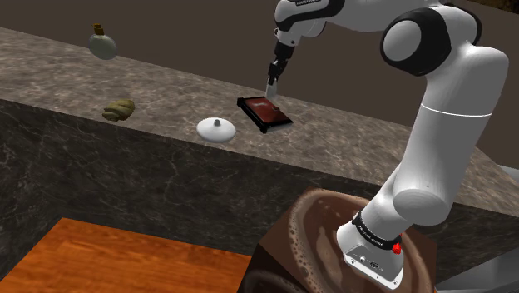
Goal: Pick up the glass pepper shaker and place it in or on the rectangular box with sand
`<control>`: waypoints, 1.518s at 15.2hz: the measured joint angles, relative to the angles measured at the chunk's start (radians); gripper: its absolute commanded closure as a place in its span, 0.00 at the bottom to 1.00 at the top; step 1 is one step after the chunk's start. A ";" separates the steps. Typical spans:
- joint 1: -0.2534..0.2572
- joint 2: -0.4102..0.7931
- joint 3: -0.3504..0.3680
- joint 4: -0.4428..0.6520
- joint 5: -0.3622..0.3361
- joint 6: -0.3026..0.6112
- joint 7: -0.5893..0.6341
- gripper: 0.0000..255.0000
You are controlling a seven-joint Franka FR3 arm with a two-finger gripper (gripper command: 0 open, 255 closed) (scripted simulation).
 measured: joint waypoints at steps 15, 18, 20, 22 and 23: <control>-0.001 0.038 0.011 -0.092 0.027 0.126 -0.024 1.00; -0.001 0.038 0.011 -0.092 0.027 0.126 -0.024 0.00; -0.001 0.038 0.011 -0.092 0.027 0.126 -0.024 0.00; -0.001 0.038 0.011 -0.092 0.027 0.126 -0.024 0.00; -0.001 0.038 0.011 -0.092 0.027 0.126 -0.024 0.00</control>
